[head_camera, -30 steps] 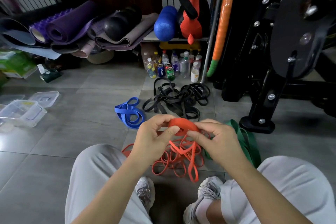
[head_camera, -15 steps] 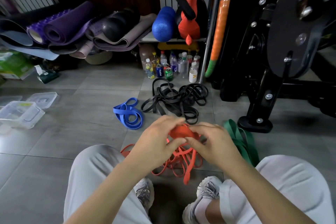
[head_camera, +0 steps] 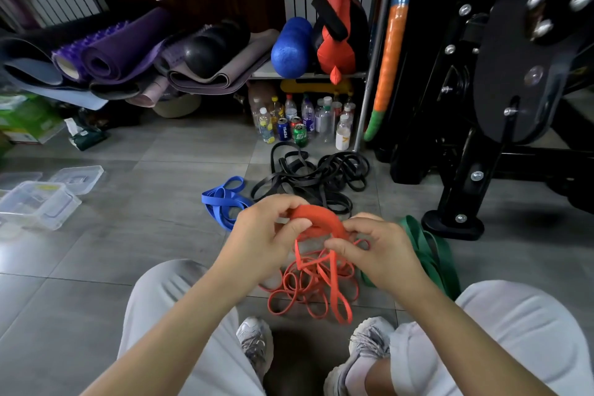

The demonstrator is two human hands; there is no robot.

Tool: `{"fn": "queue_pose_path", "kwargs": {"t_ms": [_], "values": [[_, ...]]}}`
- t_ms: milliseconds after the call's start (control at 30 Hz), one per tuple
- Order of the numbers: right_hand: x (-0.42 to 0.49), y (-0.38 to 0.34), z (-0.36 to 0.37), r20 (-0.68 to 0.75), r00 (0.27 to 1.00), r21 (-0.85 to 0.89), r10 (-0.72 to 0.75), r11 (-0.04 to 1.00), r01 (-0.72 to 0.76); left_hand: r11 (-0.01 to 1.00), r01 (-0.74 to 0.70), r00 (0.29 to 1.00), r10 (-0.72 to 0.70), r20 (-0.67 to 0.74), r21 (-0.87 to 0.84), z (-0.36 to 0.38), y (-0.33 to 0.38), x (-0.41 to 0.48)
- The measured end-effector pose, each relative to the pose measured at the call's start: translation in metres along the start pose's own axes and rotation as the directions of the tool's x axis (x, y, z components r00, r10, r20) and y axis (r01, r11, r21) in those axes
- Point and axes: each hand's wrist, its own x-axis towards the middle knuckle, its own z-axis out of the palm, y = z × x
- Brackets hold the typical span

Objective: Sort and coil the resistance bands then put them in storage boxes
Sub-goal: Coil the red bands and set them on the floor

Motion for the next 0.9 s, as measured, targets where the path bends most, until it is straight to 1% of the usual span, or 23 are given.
{"fn": "queue_pose_path", "kwargs": {"t_ms": [67,133,200,267,333,433,467,500,533,600,633,700,733,767,800,833,867,900], "values": [[0.003,-0.005,0.000,-0.030,0.999,0.116,-0.030,0.993,0.033,0.982,0.081,0.996,-0.087,-0.032,-0.170,0.003,0.003,-0.002],[0.006,-0.012,-0.002,-0.034,0.997,0.228,-0.062,0.971,0.068,0.924,0.126,0.986,-0.158,-0.059,-0.361,0.007,0.005,-0.005],[0.009,-0.017,-0.004,-0.013,0.998,0.301,-0.057,0.952,0.058,0.860,0.148,0.976,-0.207,-0.069,-0.489,0.009,0.006,-0.007],[0.009,-0.020,-0.006,0.008,1.000,0.383,-0.013,0.924,0.008,0.818,0.153,0.971,-0.228,-0.069,-0.554,0.009,0.007,-0.008],[0.008,-0.020,-0.008,0.011,1.000,0.397,0.016,0.918,-0.019,0.803,0.148,0.972,-0.225,-0.063,-0.577,0.008,0.006,-0.007],[0.008,-0.020,-0.011,-0.056,0.997,0.247,-0.047,0.967,0.059,0.796,0.133,0.978,-0.201,-0.050,-0.590,0.009,0.004,-0.007],[0.009,-0.020,-0.012,-0.069,0.995,0.209,-0.072,0.974,0.085,0.769,0.136,0.976,-0.210,-0.047,-0.624,0.011,0.003,-0.007],[0.010,-0.021,-0.012,-0.066,0.995,0.213,-0.076,0.973,0.088,0.726,0.144,0.971,-0.234,-0.044,-0.672,0.013,0.003,-0.007],[0.009,-0.023,-0.012,-0.042,0.998,0.264,-0.053,0.963,0.062,0.671,0.157,0.964,-0.264,-0.036,-0.725,0.015,0.003,-0.007],[0.007,-0.027,-0.010,0.037,0.999,0.418,0.031,0.907,-0.043,0.553,0.171,0.952,-0.307,-0.008,-0.815,0.022,0.005,-0.005],[0.006,-0.028,-0.009,0.057,0.997,0.469,0.054,0.880,-0.075,0.512,0.172,0.950,-0.313,0.004,-0.841,0.025,0.006,-0.005],[0.003,-0.026,-0.008,0.038,0.997,0.491,0.063,0.868,-0.074,0.480,0.172,0.950,-0.313,0.016,-0.860,0.031,0.008,-0.005],[0.003,-0.025,-0.010,0.023,0.998,0.477,0.053,0.877,-0.058,0.485,0.181,0.949,-0.314,0.023,-0.855,0.032,0.010,-0.005],[0.002,-0.023,-0.011,0.014,0.999,0.445,0.040,0.894,-0.042,0.534,0.190,0.952,-0.306,0.020,-0.824,0.032,0.010,-0.005],[0.002,-0.022,-0.012,0.009,1.000,0.399,0.030,0.916,-0.031,0.638,0.186,0.961,-0.276,0.003,-0.747,0.030,0.010,-0.005],[0.003,-0.020,-0.013,-0.001,1.000,0.318,0.026,0.948,-0.025,0.777,0.164,0.975,-0.220,-0.018,-0.608,0.026,0.010,-0.003],[0.004,-0.018,-0.015,-0.015,1.000,0.195,0.011,0.981,-0.008,0.900,0.122,0.989,-0.147,-0.027,-0.419,0.020,0.008,-0.001],[0.005,-0.016,-0.016,-0.025,0.999,0.052,-0.021,0.998,0.022,0.976,0.057,0.998,-0.064,-0.025,-0.209,0.014,0.009,0.001]]}}
